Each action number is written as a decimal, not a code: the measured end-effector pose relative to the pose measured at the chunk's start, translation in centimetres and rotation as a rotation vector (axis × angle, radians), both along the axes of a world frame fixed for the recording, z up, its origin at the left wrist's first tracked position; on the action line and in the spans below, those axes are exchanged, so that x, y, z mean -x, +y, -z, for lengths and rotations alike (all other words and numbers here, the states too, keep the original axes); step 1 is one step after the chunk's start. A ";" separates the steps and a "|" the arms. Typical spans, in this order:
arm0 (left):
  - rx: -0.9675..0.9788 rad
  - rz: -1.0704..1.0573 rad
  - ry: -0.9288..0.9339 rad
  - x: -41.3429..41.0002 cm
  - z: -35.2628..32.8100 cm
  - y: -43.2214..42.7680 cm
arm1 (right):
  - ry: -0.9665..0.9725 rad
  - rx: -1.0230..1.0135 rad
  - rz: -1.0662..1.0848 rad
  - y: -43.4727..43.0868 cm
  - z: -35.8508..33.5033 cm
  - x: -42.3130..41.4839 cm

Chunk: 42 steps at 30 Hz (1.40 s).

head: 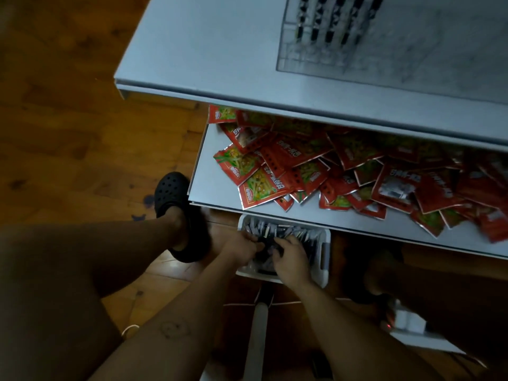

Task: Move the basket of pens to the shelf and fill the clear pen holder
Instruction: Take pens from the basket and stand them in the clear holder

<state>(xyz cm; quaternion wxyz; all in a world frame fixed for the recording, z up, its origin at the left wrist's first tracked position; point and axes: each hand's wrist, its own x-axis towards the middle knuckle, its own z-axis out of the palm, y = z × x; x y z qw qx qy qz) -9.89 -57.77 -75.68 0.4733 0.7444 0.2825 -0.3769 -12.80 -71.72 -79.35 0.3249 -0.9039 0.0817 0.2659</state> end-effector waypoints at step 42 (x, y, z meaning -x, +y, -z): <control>-0.299 -0.014 -0.940 -15.4 -28.3 -1.1 | -1.207 -0.406 0.176 -6.0 -36.4 -18.6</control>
